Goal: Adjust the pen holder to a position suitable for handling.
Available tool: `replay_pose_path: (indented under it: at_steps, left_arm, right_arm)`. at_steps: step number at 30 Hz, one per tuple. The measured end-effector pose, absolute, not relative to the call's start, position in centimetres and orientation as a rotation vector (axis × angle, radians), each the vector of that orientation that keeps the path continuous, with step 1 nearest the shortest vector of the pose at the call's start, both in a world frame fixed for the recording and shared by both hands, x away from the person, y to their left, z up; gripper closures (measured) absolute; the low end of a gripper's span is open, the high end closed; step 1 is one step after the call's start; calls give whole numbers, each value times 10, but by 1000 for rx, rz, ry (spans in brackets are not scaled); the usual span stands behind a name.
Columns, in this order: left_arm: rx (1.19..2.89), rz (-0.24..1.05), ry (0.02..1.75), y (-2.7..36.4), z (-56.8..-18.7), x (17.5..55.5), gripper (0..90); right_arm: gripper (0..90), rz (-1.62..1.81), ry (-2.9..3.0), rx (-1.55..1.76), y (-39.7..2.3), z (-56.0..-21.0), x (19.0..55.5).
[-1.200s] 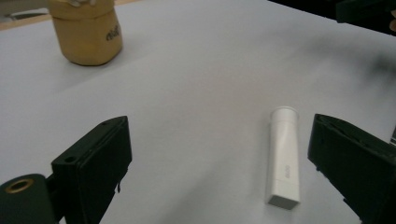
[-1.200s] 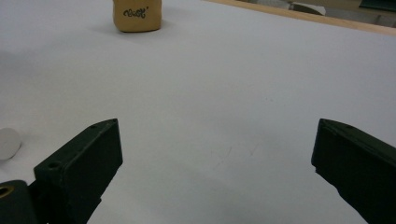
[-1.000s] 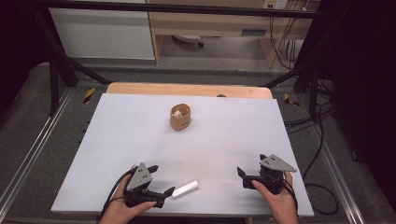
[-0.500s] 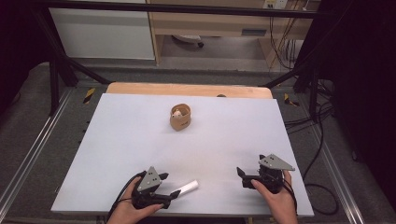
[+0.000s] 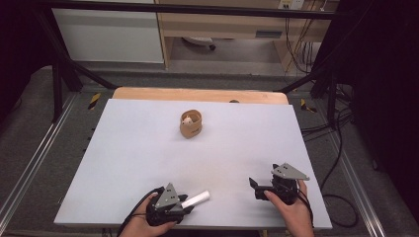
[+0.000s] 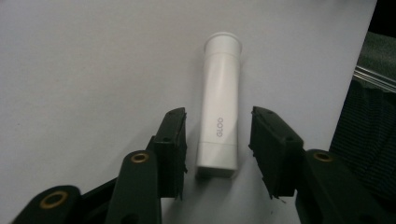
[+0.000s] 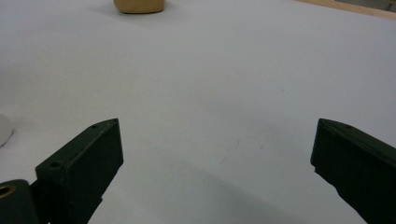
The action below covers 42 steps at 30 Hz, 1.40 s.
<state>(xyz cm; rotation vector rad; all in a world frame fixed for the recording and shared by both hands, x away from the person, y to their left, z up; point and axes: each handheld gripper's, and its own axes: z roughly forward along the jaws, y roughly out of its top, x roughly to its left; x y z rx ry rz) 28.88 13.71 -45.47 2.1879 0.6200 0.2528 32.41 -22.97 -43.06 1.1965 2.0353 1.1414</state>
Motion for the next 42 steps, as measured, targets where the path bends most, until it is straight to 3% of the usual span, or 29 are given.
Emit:
replay_pose_path:
  at_steps: [4, 11, 20, 42]
  left_arm:
    - [2195, 268, 623, 137, -456, 288, 672]
    - [2210, 312, 599, 135, -460, 284, 707]
    - [2214, 292, 587, 138, -448, 292, 712]
    - [2286, 278, 600, 141, -413, 371, 713]
  right_arm:
    - [30, 1139, 2038, 1194, -229, -431, 324]
    - [30, 1138, 2039, 1194, -229, -431, 324]
    - [29, 1140, 2037, 1184, -226, -431, 324]
    - [66, 1109, 2055, 988, -194, -434, 368]
